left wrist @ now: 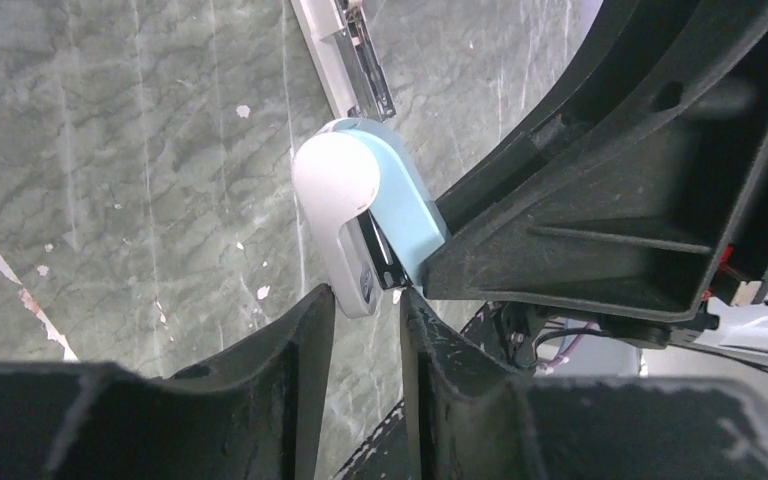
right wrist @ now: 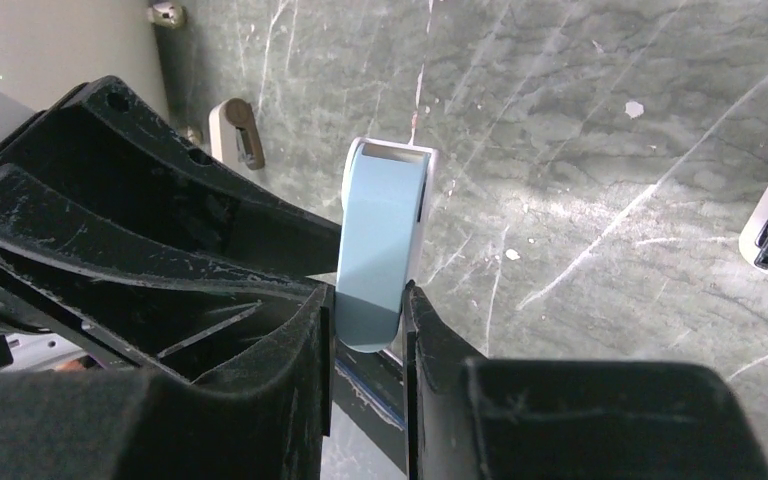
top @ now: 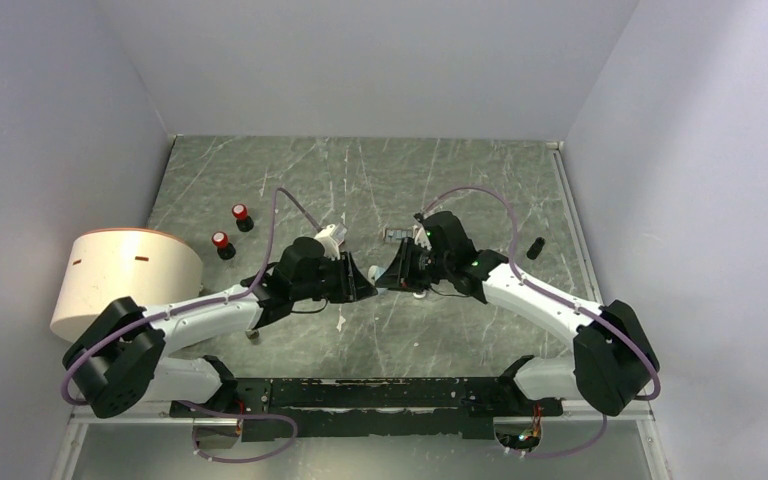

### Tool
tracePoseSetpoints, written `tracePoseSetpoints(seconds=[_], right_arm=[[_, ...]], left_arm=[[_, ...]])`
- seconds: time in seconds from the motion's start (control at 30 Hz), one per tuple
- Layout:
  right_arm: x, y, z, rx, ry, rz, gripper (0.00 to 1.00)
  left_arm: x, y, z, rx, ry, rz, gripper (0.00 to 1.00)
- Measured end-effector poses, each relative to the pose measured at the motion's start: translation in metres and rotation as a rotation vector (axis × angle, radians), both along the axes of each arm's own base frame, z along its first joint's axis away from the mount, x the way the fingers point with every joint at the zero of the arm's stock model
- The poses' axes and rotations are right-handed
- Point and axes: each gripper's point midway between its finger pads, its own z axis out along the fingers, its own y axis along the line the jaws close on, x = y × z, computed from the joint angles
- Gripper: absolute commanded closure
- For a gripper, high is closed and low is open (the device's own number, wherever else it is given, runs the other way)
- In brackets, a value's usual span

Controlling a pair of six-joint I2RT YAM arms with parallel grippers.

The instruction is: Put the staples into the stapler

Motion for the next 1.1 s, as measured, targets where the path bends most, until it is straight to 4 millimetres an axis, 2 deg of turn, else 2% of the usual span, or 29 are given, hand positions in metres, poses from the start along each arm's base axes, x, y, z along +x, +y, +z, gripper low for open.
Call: tracePoseSetpoints(seconds=[0.23, 0.5, 0.73, 0.97, 1.1], right_arm=[[-0.001, 0.002, -0.002, -0.001, 0.007, 0.003, 0.93], [-0.003, 0.001, -0.003, -0.014, 0.026, -0.003, 0.94], [-0.007, 0.0, -0.001, -0.024, 0.053, -0.001, 0.93], [-0.001, -0.005, 0.009, -0.065, 0.054, -0.014, 0.92], [0.002, -0.009, 0.008, -0.072, 0.077, -0.024, 0.9]], left_arm=[[0.0, -0.003, -0.011, 0.023, -0.008, -0.032, 0.72], [-0.001, -0.003, -0.013, 0.032, -0.037, -0.057, 0.95], [0.0, 0.002, -0.019, 0.059, -0.055, -0.063, 0.95], [0.004, 0.0, -0.014, 0.055, -0.103, -0.078, 0.95], [0.005, 0.002, -0.014, 0.073, -0.137, -0.093, 0.95]])
